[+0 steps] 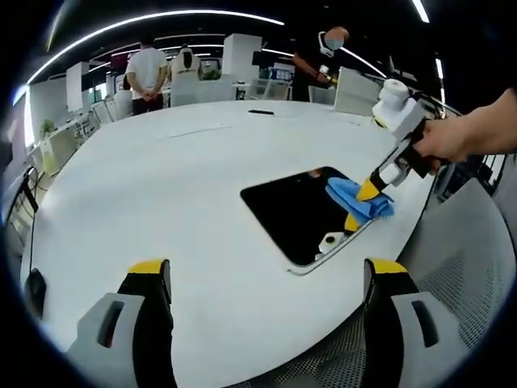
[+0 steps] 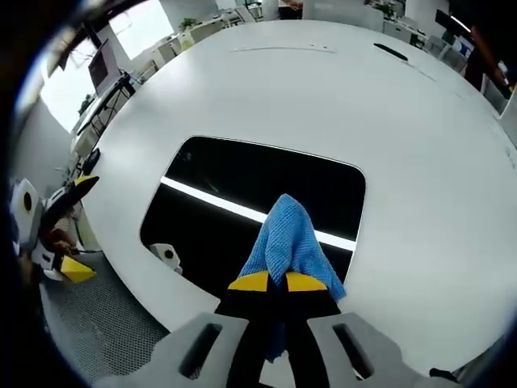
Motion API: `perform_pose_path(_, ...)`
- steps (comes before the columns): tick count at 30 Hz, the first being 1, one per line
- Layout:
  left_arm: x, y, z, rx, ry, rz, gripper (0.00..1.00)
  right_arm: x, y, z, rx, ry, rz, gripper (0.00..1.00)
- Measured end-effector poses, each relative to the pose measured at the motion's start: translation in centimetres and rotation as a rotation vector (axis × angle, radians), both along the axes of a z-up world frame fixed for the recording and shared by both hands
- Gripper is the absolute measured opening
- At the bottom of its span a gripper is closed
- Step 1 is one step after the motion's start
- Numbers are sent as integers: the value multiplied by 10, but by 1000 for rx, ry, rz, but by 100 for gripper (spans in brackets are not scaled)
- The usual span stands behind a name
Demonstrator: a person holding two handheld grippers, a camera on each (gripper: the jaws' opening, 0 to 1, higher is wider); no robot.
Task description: Wipe the mirror surface with the cleaning cloth until all visible marks leave the cleaned area.
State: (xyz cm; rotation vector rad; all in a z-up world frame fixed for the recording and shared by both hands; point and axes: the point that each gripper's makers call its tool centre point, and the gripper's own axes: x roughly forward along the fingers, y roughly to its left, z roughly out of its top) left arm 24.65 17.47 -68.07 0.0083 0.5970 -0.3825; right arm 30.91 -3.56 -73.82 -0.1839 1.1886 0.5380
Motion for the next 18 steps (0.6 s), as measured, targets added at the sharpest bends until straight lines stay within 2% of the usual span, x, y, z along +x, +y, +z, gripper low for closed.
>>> perform_pose_path(12, 1, -1, 1, 4, -5, -9, 99, -17, -1, 0, 13, -9, 1, 0)
perform_pose_path(15, 4, -3, 9, -17, -43, -10, 99, -21, -2, 0, 16, -9, -1, 0)
perform_pose_path(18, 3, -3, 6, -1, -41, -20, 99, -26, -2, 1, 18, -5, -4, 0)
